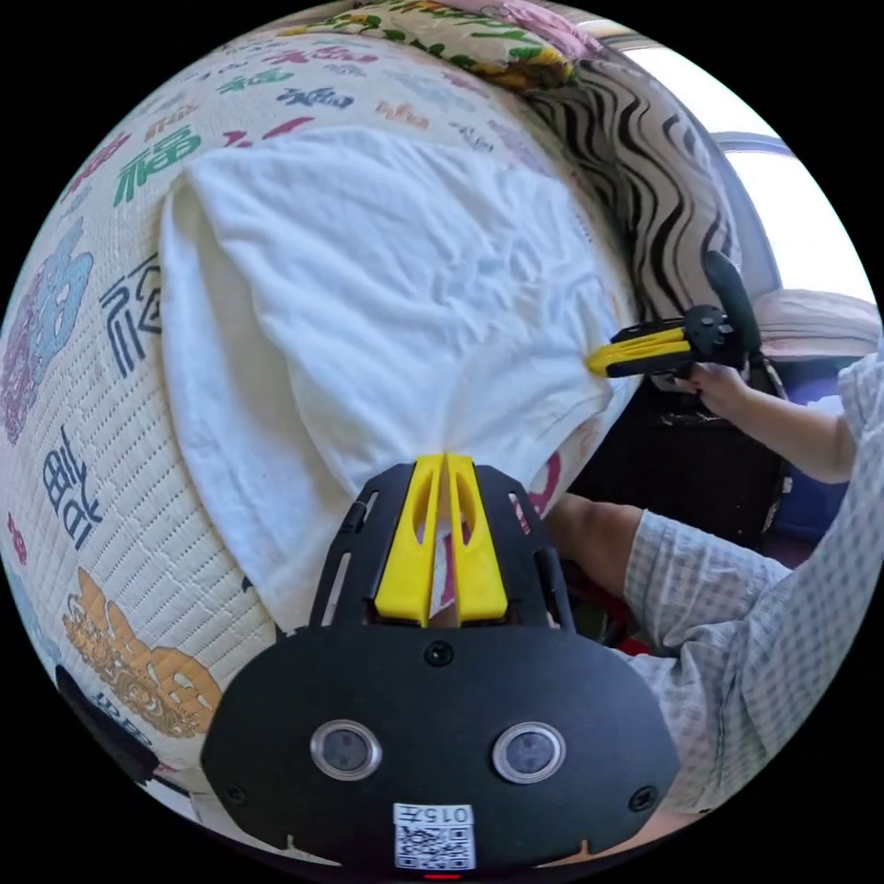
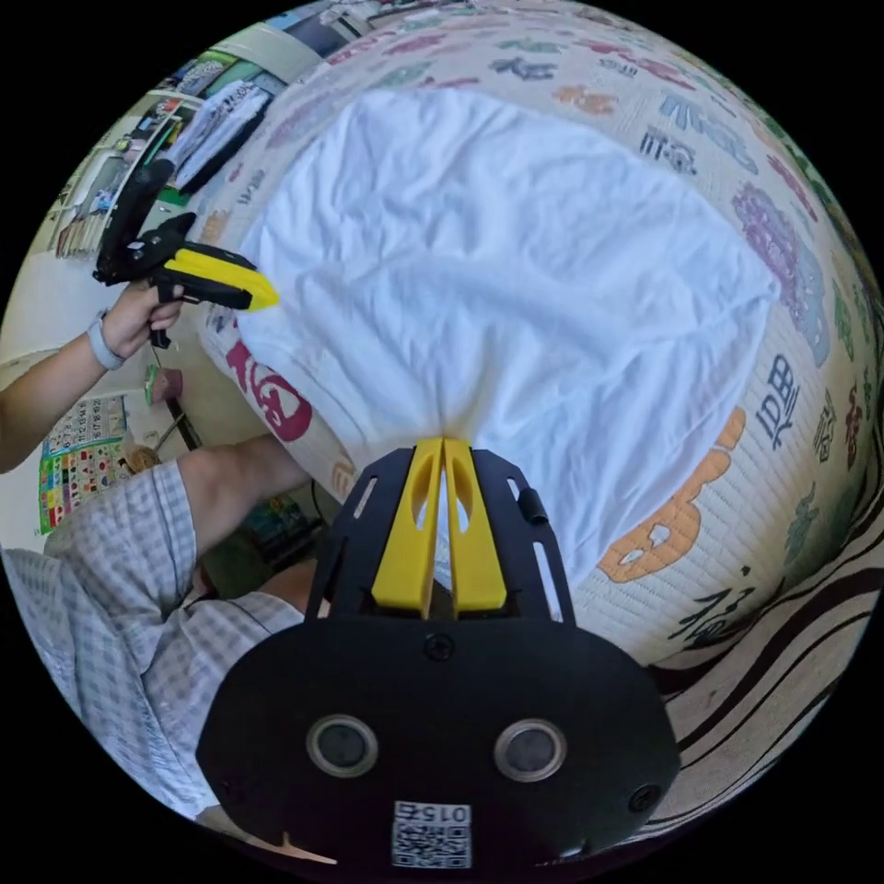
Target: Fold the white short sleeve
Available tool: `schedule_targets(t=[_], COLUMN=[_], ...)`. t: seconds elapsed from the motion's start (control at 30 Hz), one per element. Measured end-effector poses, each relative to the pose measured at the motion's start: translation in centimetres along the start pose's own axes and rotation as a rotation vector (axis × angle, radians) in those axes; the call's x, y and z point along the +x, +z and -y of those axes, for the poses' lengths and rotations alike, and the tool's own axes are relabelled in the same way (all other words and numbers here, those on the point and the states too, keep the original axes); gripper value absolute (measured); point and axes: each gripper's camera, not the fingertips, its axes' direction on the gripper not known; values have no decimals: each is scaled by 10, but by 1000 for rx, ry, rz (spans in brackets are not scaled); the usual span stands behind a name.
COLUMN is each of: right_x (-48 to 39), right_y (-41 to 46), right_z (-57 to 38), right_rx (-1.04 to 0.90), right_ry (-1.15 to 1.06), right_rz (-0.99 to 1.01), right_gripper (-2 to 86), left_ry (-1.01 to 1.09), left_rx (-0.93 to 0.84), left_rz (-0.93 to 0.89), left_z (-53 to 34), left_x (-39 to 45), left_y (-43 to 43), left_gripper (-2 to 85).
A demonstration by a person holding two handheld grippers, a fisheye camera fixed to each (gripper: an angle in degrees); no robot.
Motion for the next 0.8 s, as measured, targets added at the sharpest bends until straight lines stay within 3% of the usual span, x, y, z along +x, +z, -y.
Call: schedule_targets(t=[0.2, 0.37, 0.5, 0.67, 0.8], right_x=[36, 106, 177, 219, 237], right_y=[-9, -53, -63, -44, -37], right_z=[-19, -8, 10, 36, 46], right_rx=[36, 286, 468, 431, 448], right_ry=[101, 276, 432, 498, 559], right_rz=[142, 160, 240, 377, 408], right_gripper=[-4, 12, 31, 55, -2], left_ry=[-4, -76, -283, -359, -407], left_rx=[-32, 162, 322, 330, 340], left_rz=[-8, 66, -61, -124, -127], left_z=[-18, 0, 21, 31, 18], left_x=[-12, -44, -107, -142, -158], left_y=[-24, -85, -110, -106, -109], left_gripper=[-1, 54, 87, 69, 11])
